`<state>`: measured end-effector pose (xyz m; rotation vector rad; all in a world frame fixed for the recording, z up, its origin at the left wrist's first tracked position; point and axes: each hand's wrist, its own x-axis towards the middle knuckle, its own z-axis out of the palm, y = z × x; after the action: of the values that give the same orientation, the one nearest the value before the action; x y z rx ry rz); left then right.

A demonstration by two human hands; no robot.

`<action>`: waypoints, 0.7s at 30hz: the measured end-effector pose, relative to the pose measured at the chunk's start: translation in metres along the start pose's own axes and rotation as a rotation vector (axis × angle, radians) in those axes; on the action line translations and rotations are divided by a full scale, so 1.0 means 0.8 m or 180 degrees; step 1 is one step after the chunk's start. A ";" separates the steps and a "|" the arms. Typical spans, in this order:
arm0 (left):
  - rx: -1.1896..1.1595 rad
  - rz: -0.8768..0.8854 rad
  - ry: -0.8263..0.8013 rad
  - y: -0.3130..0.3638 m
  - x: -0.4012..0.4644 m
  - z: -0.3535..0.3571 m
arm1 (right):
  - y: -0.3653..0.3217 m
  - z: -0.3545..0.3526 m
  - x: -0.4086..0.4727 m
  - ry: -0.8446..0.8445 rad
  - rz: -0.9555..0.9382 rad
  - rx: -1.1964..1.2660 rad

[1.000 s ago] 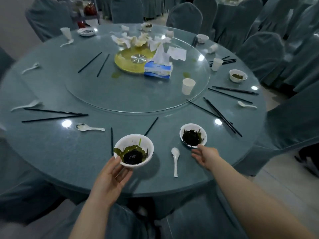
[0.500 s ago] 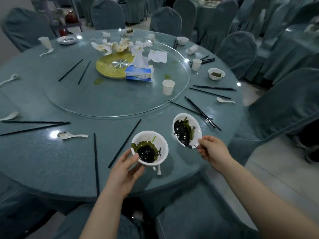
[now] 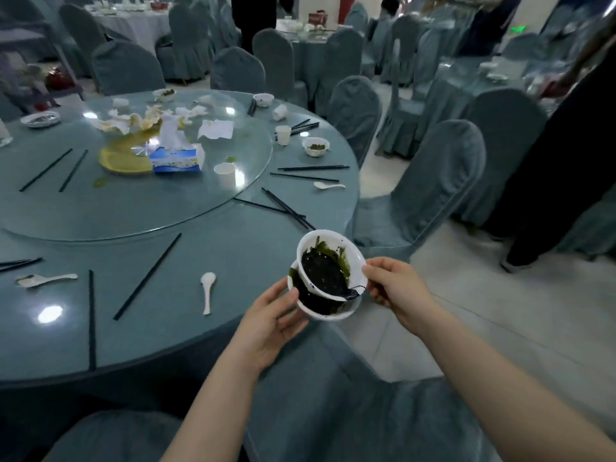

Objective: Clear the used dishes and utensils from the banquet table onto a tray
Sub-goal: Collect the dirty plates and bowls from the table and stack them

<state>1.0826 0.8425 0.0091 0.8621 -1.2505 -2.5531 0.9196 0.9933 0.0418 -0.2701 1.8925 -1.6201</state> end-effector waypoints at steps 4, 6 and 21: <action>0.0081 0.0057 -0.0103 -0.049 -0.025 0.093 | 0.005 -0.096 -0.048 0.0038 -0.0019 -0.0040; 0.0143 0.0033 -0.0170 -0.074 -0.032 0.138 | 0.009 -0.148 -0.069 0.0135 0.0010 -0.0018; 0.0816 -0.0407 -0.1208 -0.194 0.020 0.400 | 0.035 -0.449 -0.135 0.0671 0.0411 0.0697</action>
<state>0.9029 1.1483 0.0373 0.5241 -1.7107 -2.7912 0.8048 1.3502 0.0685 0.1166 1.8201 -1.8054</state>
